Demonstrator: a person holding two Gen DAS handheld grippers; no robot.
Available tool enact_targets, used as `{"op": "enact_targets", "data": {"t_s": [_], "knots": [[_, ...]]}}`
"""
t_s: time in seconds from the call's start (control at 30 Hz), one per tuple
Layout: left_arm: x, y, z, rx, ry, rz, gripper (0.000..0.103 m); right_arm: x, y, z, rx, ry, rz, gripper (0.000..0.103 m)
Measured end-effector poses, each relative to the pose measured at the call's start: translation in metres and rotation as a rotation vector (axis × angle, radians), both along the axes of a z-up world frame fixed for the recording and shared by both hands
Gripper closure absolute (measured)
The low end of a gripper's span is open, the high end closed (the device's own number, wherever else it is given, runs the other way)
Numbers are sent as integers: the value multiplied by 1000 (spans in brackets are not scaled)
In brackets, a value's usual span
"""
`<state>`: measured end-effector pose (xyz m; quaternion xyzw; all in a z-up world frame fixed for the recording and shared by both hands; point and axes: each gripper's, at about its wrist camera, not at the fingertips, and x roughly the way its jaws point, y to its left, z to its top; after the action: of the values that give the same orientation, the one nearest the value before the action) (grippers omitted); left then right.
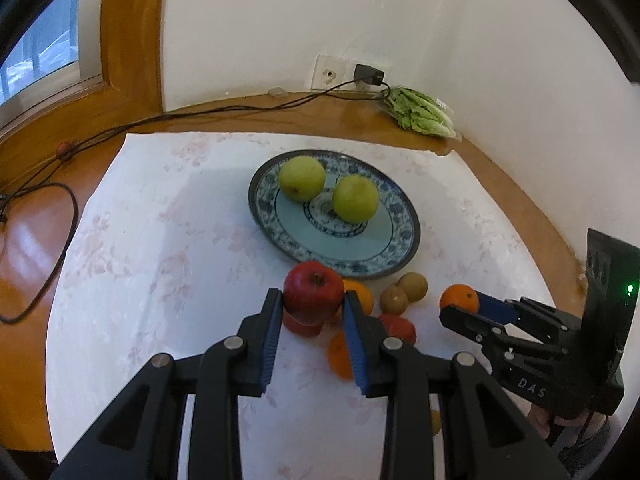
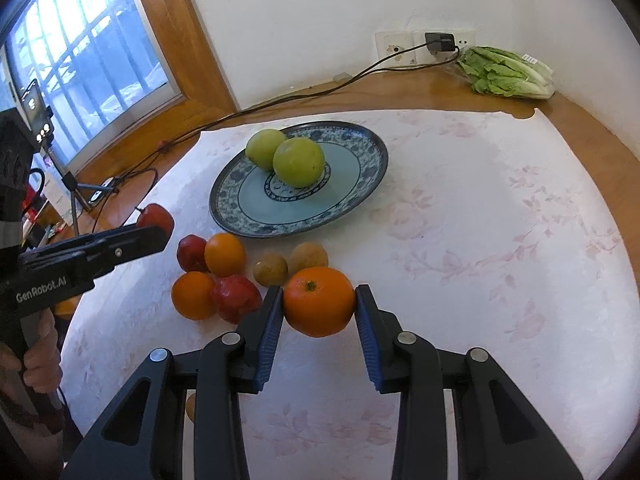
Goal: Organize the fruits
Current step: 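Grasp the red apple with the left tool while the right tool grasps an orange, then carry the apple and orange over the plate with both tools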
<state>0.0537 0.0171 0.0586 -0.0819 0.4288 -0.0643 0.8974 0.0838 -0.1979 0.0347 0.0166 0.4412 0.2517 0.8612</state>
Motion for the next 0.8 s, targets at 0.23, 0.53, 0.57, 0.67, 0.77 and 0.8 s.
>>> {"op": "enact_targets", "data": {"t_s": [0.23,0.53,0.57,0.67,0.77,0.8], "knots": [[17,-2,5,8,6,-20,71,7,-3,17,-17,-18,10,66],[48,-1,-1,17,21,-36,71,32,2,27,-50,-31,9,66],[51,-1,-2,18,22,-36,71,35,3,27,-51,-30,8,66],[60,-4,-5,24,22,-40,71,42,8,27,-57,-35,12,66],[68,-8,-10,29,23,-51,71,47,16,26,-61,-40,24,66],[69,-9,-11,29,25,-53,71,49,19,26,-64,-43,29,66]]}}
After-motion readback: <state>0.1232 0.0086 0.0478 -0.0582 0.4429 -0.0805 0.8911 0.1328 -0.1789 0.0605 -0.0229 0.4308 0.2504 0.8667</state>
